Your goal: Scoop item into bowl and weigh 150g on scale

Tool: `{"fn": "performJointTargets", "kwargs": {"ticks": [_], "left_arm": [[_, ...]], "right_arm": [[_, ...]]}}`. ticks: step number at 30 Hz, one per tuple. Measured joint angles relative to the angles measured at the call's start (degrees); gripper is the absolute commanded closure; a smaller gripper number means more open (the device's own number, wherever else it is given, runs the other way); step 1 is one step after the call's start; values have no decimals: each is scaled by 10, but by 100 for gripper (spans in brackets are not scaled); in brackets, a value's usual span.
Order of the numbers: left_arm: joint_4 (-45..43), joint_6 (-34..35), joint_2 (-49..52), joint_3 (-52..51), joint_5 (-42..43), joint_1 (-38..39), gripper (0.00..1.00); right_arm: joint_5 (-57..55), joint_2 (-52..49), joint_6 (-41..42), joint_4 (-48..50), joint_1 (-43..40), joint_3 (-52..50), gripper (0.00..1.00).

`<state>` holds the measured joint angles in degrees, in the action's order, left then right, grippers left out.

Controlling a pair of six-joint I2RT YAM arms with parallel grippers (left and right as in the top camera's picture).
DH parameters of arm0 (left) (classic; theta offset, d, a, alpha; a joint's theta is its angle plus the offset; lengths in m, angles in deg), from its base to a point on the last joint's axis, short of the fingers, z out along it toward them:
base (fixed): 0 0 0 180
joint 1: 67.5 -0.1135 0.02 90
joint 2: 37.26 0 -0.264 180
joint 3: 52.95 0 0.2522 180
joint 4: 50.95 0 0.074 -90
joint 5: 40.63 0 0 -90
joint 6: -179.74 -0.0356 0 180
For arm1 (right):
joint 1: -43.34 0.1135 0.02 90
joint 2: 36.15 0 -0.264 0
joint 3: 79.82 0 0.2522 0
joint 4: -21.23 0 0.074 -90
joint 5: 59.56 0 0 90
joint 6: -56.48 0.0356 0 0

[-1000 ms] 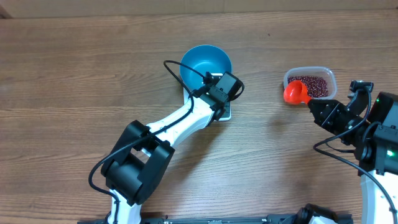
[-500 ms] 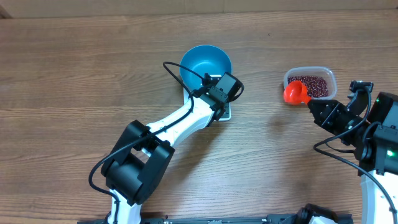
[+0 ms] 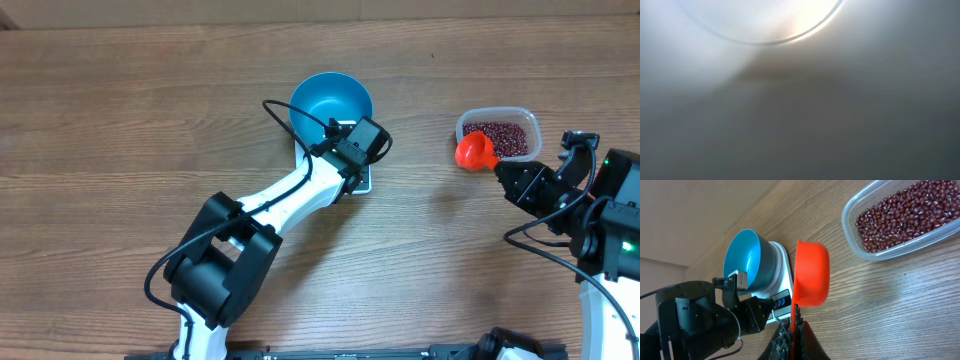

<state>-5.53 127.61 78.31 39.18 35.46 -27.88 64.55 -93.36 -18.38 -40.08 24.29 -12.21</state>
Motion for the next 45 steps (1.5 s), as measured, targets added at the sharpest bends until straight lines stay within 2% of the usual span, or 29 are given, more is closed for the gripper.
{"fn": "performJointTargets", "kwargs": {"ticks": [45], "left_arm": [[-22, 47, 6, -8, 19, -8, 96]], "right_arm": [[-1, 0, 0, 0, 0, 0, 96]]}}
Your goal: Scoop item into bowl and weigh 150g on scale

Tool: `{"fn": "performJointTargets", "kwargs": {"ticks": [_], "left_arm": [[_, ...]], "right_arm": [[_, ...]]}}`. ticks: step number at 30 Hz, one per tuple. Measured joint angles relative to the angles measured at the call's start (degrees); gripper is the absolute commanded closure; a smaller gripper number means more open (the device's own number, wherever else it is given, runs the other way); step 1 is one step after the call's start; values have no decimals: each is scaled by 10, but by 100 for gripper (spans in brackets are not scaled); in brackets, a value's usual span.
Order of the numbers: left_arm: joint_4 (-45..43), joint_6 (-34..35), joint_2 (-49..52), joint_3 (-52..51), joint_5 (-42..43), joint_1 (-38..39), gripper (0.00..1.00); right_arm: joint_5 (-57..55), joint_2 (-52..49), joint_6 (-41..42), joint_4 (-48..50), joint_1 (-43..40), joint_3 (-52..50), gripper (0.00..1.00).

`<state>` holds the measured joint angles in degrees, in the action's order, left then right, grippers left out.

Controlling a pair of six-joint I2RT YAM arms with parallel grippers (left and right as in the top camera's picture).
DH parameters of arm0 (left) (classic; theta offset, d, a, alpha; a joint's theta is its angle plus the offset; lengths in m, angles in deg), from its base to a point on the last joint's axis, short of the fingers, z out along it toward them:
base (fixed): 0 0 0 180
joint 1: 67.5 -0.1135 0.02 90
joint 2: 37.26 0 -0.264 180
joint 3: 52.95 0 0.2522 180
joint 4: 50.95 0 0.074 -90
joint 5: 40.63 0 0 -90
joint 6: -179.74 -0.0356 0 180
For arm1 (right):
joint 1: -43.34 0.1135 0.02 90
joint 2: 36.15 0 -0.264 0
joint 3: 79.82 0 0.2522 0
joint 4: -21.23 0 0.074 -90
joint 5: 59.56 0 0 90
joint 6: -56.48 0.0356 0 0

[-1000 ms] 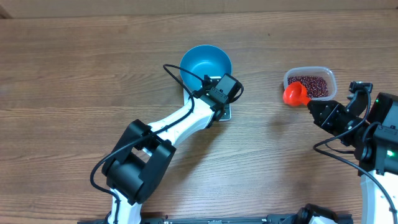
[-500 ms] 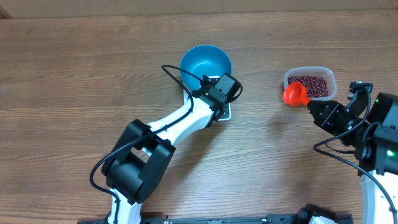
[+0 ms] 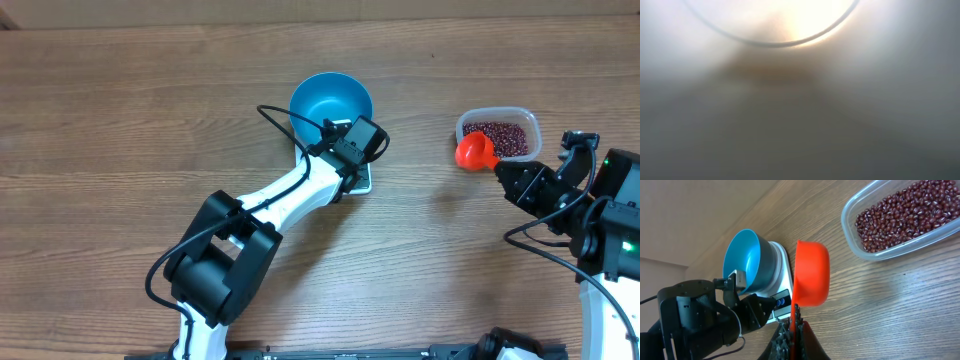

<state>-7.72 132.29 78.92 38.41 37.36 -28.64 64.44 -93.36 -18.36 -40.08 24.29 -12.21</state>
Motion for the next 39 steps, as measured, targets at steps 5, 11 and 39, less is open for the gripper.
{"fn": "performJointTargets", "kwargs": {"ticks": [5, 11, 39], "left_arm": [[2, -8, 0, 3, 5, 0, 96], [24, -53, -15, 5, 16, 6, 96], [156, -277, -420, 5, 220, -164, 96]], "right_arm": [[-4, 0, 0, 0, 0, 0, 96], [-4, 0, 0, 1, 0, 0, 96], [-57, -25, -18, -87, 0, 164, 96]]}}
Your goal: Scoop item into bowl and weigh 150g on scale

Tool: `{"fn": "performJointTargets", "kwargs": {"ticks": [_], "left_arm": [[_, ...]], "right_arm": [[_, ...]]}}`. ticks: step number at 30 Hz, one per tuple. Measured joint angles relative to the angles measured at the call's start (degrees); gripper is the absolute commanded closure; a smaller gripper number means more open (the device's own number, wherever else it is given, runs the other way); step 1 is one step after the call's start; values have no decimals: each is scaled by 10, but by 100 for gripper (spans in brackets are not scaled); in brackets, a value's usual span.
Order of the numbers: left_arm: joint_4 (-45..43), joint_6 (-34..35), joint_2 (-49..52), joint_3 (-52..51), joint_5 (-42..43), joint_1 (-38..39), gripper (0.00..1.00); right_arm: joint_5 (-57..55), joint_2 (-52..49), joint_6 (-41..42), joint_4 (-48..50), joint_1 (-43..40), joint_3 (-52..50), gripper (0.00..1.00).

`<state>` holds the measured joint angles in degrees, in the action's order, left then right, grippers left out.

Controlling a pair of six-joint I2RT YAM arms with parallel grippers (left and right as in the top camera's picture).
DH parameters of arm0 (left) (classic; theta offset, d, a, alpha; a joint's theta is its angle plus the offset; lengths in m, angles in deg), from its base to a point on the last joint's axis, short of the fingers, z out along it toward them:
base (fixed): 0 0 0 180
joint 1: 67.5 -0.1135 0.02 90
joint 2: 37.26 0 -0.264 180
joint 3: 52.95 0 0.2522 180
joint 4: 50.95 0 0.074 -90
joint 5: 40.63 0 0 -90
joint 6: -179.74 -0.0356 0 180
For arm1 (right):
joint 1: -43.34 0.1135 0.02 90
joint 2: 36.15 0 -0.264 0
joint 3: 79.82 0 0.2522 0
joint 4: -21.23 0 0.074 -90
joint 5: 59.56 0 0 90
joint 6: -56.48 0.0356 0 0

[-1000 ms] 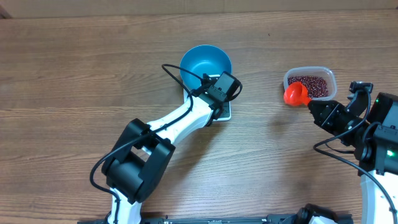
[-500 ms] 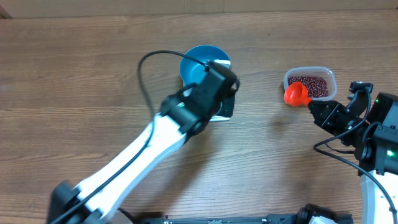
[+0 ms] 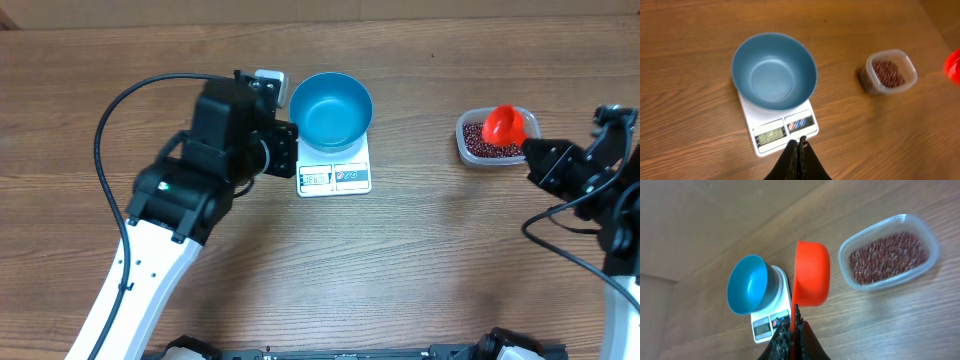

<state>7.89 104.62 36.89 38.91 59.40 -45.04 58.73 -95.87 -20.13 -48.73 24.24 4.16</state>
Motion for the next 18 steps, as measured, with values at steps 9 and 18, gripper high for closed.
{"fn": "performJointTargets", "kwargs": {"ticks": [9, 18], "left_arm": [[19, -84, 0, 0, 46, -27, 96], [90, -196, 15, 0, 50, -27, 95]], "right_arm": [[-33, -62, -34, -48, 0, 93, 96], [-48, -80, -42, -80, 0, 93, 96]]}}
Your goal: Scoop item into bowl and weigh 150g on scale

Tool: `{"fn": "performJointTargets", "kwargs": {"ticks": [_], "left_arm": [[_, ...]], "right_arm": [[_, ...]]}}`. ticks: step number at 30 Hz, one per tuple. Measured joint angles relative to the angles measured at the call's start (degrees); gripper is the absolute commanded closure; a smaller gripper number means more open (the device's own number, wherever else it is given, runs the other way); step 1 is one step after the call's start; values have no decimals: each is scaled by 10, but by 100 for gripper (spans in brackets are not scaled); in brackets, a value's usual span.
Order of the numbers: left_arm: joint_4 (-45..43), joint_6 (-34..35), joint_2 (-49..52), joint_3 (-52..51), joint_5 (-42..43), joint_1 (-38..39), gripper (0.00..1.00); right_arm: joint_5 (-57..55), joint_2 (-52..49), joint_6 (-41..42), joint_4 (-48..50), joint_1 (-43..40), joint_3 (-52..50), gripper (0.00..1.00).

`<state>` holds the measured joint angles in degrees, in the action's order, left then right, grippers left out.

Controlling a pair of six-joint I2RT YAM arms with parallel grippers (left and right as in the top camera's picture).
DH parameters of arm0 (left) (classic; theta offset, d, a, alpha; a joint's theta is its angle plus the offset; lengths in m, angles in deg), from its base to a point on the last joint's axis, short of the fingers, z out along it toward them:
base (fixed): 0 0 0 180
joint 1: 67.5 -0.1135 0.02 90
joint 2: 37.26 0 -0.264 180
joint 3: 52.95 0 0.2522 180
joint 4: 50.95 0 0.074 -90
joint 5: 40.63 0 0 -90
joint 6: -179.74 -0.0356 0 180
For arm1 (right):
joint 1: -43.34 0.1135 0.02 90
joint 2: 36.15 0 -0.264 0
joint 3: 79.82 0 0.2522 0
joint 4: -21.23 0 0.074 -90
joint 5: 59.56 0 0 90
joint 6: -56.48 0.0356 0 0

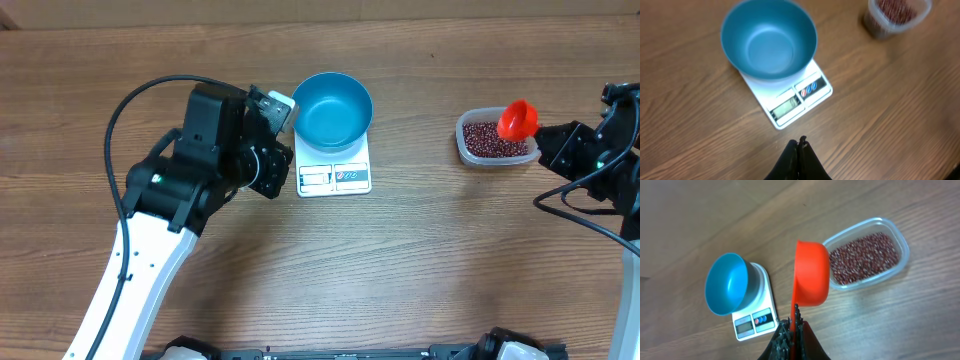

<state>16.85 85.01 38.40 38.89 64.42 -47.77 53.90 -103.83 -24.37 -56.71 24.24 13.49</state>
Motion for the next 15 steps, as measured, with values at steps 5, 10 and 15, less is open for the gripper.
{"fn": "performJointTargets", "kwargs": {"ticks": [5, 10, 15], "left_arm": [[8, -40, 39, -3, 0, 0, 96], [9, -49, 46, -26, 0, 0, 95], [-56, -29, 9, -74, 4, 0, 93]], "right_arm": [[-15, 0, -2, -16, 0, 0, 96], [-21, 0, -2, -12, 0, 0, 96], [-25, 0, -4, 4, 0, 0, 96]]}}
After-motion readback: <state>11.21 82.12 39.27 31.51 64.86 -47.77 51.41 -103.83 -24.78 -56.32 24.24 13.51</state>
